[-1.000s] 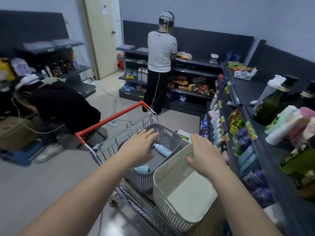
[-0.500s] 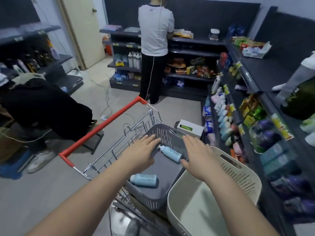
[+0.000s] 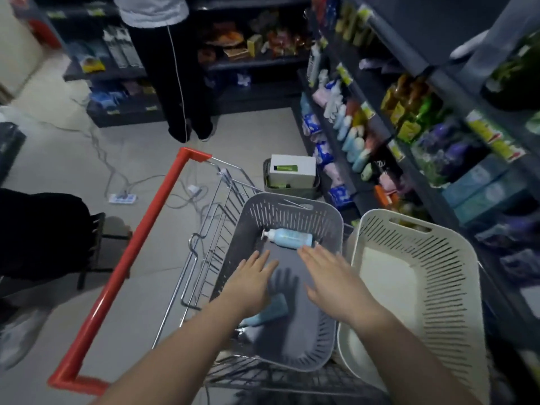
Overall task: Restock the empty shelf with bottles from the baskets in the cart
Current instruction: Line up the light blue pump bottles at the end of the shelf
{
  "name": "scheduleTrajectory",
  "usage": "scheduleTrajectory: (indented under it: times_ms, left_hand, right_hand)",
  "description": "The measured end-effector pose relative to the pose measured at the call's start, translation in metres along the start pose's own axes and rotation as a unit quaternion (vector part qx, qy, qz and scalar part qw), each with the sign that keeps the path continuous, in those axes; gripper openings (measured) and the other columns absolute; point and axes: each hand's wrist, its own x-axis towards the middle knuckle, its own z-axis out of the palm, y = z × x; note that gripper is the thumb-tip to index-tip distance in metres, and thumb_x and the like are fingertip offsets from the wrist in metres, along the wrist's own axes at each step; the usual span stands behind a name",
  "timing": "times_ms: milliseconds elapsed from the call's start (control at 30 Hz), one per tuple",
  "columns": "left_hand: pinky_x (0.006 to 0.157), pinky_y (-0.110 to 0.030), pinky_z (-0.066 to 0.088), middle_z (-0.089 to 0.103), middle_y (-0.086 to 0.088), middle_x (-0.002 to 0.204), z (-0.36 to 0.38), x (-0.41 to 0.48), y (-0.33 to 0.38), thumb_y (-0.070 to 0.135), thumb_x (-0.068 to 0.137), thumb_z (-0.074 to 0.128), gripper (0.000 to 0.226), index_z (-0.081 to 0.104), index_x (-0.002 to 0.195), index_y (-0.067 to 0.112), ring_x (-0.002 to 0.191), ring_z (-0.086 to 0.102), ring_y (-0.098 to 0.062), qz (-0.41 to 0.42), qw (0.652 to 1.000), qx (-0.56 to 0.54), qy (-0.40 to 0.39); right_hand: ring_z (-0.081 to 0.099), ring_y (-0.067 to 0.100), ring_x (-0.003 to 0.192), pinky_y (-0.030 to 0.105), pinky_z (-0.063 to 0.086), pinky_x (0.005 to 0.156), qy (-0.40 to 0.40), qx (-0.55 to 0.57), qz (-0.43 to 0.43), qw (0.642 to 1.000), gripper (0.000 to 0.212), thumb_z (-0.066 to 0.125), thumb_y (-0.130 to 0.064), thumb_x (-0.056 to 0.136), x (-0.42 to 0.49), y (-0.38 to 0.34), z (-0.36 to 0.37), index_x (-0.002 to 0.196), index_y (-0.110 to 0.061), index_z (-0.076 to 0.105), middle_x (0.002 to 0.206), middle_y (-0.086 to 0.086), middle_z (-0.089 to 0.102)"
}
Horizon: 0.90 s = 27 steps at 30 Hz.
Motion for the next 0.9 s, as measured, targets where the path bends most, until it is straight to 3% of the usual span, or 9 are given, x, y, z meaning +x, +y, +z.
scheduleTrajectory:
  times_ms: [300, 467, 600, 700, 800, 900]
  left_hand:
    - [0.116, -0.038, 0.027, 0.027, -0.016, 0.154, 0.072, 0.034, -0.018, 0.025, 0.091, 0.057, 0.071, 0.021, 0.151, 0.011, 0.141, 0.031, -0.031, -0.047, 0.989, -0.054, -0.130]
    - [0.107, -0.037, 0.039, 0.048, -0.015, 0.142, 0.097, 0.047, -0.023, 0.022, 0.101, 0.042, 0.042, 0.042, 0.141, 0.010, 0.129, 0.047, -0.032, -0.077, 0.975, -0.039, -0.203]
    - [0.104, -0.038, 0.043, 0.050, -0.007, 0.137, 0.119, 0.063, -0.028, 0.026, 0.091, 0.059, 0.050, 0.041, 0.137, 0.022, 0.127, 0.050, -0.027, -0.090, 0.971, -0.105, -0.197]
    - [0.099, -0.033, 0.046, 0.053, -0.005, 0.136, 0.107, 0.065, -0.024, 0.035, 0.083, 0.065, 0.058, 0.042, 0.134, 0.022, 0.123, 0.054, -0.026, -0.104, 0.960, -0.151, -0.210]
    - [0.090, -0.028, 0.050, 0.056, -0.007, 0.133, 0.089, 0.066, -0.023, 0.035, 0.080, 0.070, 0.071, 0.040, 0.140, 0.011, 0.113, 0.059, -0.024, -0.137, 0.910, -0.306, -0.245]
    - [0.062, -0.021, 0.052, 0.063, -0.003, 0.106, 0.069, 0.064, -0.015, 0.035, 0.085, 0.069, 0.045, 0.051, 0.120, 0.014, 0.084, 0.064, -0.013, -0.183, 0.830, -0.486, -0.202]
  right_hand:
    - [0.025, 0.025, 0.144, 0.046, 0.019, 0.118, -0.142, 0.047, 0.011, 0.989, 0.070, 0.053, -0.018, 0.092, 0.051, -0.016, 0.104, 0.154, -0.016, 0.021, 0.159, 0.005, 0.025]
    - [0.016, 0.028, 0.147, 0.053, 0.016, 0.119, -0.229, 0.075, 0.060, 0.969, 0.082, 0.057, -0.010, 0.088, 0.070, -0.026, 0.153, 0.156, -0.013, 0.011, 0.162, 0.002, 0.011]
    - [0.003, 0.031, 0.150, 0.053, 0.013, 0.121, -0.262, 0.086, 0.078, 0.958, 0.108, 0.069, -0.004, 0.080, 0.074, -0.033, 0.178, 0.157, -0.017, -0.005, 0.163, -0.003, -0.016]
    - [0.001, 0.031, 0.150, 0.051, 0.014, 0.121, -0.238, 0.093, 0.093, 0.962, 0.111, 0.070, -0.003, 0.079, 0.075, -0.033, 0.184, 0.157, -0.020, -0.007, 0.162, -0.005, -0.019]
    - [0.004, 0.032, 0.149, 0.052, 0.017, 0.120, -0.184, 0.088, 0.095, 0.974, 0.104, 0.070, -0.013, 0.080, 0.078, -0.029, 0.183, 0.156, -0.024, 0.000, 0.162, -0.008, -0.011]
    - [0.031, 0.029, 0.140, 0.044, 0.035, 0.112, -0.104, 0.152, 0.098, 0.978, 0.081, 0.061, -0.010, 0.086, 0.085, -0.024, 0.174, 0.153, -0.027, 0.019, 0.162, -0.005, 0.010]
